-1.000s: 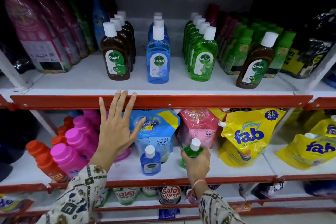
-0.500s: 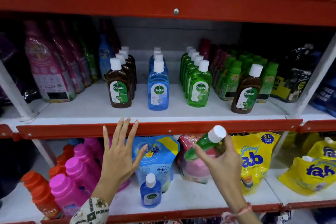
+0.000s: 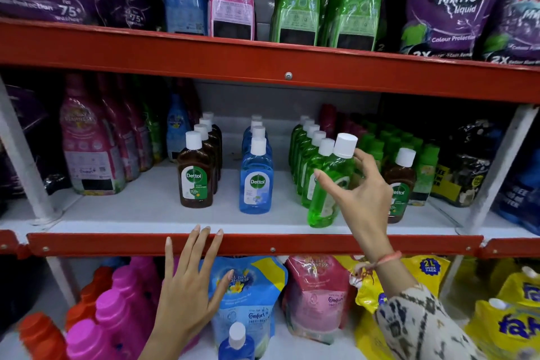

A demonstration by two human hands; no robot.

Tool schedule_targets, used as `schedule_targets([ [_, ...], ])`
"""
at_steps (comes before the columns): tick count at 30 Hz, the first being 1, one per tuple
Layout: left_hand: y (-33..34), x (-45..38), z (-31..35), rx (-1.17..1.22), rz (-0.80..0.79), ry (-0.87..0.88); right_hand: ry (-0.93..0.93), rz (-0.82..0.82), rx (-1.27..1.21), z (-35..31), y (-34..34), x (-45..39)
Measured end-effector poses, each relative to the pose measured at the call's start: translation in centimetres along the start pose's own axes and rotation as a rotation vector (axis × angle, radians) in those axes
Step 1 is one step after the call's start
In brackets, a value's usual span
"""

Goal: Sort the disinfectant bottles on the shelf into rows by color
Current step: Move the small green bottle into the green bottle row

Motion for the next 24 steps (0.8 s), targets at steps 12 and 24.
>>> schedule_targets([
  [12,-0.1,-0.2,-0.1,-0.058,0.068,0.021,0.111,-0.044,0.138,4.7,3.8,-1.7],
  [24,1.0,6.4,0.4,-0.042,-0.044,0.039,0.172,-0.207,0.136,7.7,3.6,5.2],
])
Point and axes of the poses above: each hand's wrist, its own x-axis away from the middle knuckle, its own y-axis out of the palm, z = x × y, the point moved 5 cm from there along -x, towards the middle knuckle, and after that the axes turned 3 degrees about y, right-handed, at the moved point
